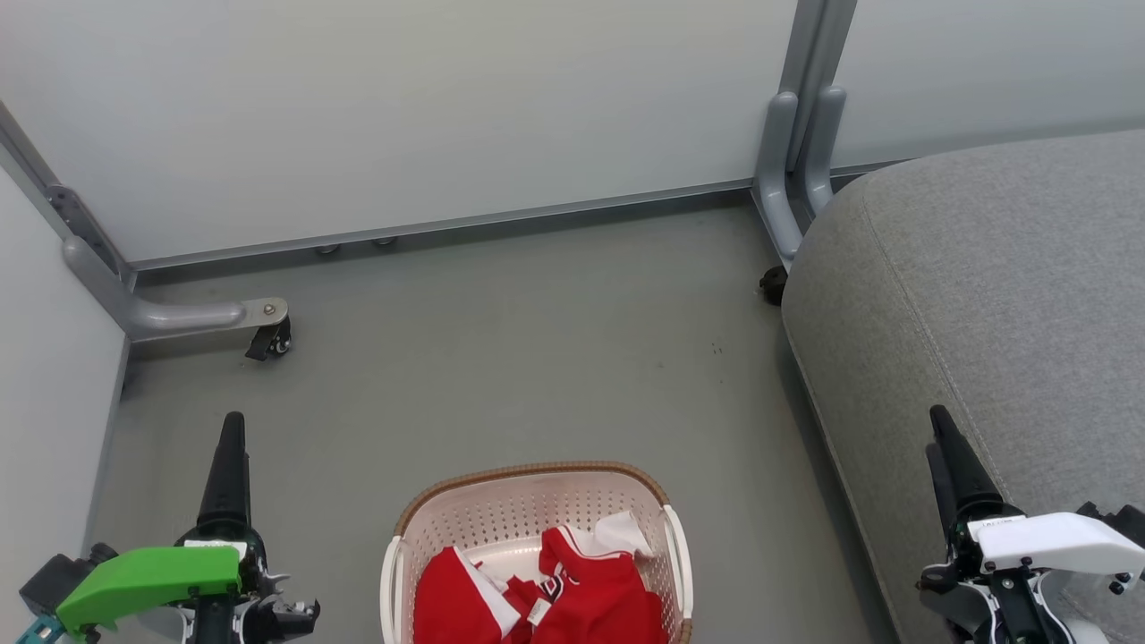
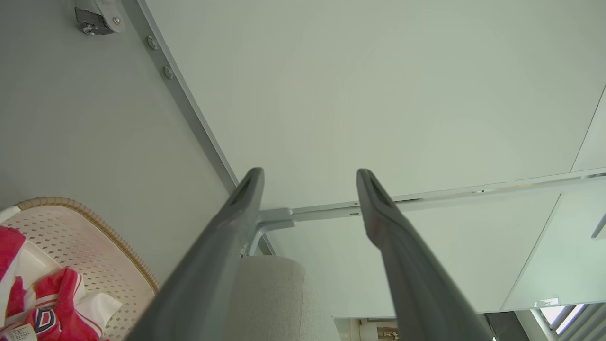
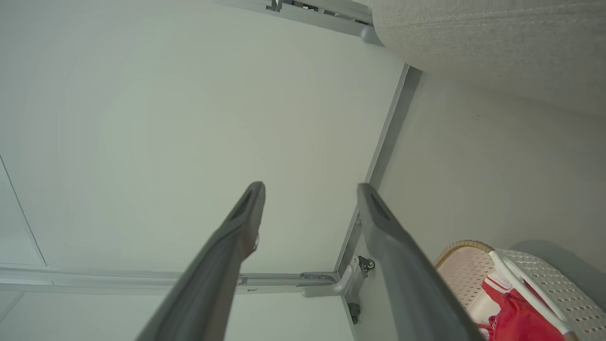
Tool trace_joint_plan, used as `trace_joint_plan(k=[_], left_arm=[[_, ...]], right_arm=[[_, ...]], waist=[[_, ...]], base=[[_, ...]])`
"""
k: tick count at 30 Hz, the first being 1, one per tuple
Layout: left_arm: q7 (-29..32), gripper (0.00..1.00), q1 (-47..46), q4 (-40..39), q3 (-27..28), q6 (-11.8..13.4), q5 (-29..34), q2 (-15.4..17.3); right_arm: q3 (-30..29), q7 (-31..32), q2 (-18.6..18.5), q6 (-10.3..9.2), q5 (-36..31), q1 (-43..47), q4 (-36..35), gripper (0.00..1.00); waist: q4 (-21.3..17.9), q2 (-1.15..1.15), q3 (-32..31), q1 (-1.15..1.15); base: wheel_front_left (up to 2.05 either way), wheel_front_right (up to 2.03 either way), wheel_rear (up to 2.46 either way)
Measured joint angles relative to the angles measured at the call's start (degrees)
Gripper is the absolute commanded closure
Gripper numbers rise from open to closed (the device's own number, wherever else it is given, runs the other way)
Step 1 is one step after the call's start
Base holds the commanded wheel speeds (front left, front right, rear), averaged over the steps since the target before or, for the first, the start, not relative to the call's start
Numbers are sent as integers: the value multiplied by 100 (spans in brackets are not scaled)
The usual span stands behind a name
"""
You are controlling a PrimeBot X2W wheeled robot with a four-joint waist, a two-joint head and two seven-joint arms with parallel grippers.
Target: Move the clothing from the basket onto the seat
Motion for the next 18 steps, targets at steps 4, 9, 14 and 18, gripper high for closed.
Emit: trace_joint_plan(k=[4, 9, 14, 18], left_arm=[[-101, 0, -2, -91, -11, 15, 390, 1], [-210, 0, -9, -232, -68, 118, 915, 2], [-315, 0, -9, -358, -207, 225, 1559, 3], [-398, 0, -9, -420, -319, 290, 2014, 5]], right_arm=[[32, -94, -3, 0, -411, 0, -103, 0], [94, -212, -9, 0, -910, -1, -208, 0], [165, -318, -15, 0, -1428, -1, -292, 0], [186, -394, -24, 0, -1772, -1, -364, 0]], waist=[[1, 0, 6, 0], [4, 0, 15, 0], [9, 0, 19, 0], [15, 0, 18, 0]], base=[[0, 0, 0], [0, 0, 0], [0, 0, 0], [0, 0, 0]])
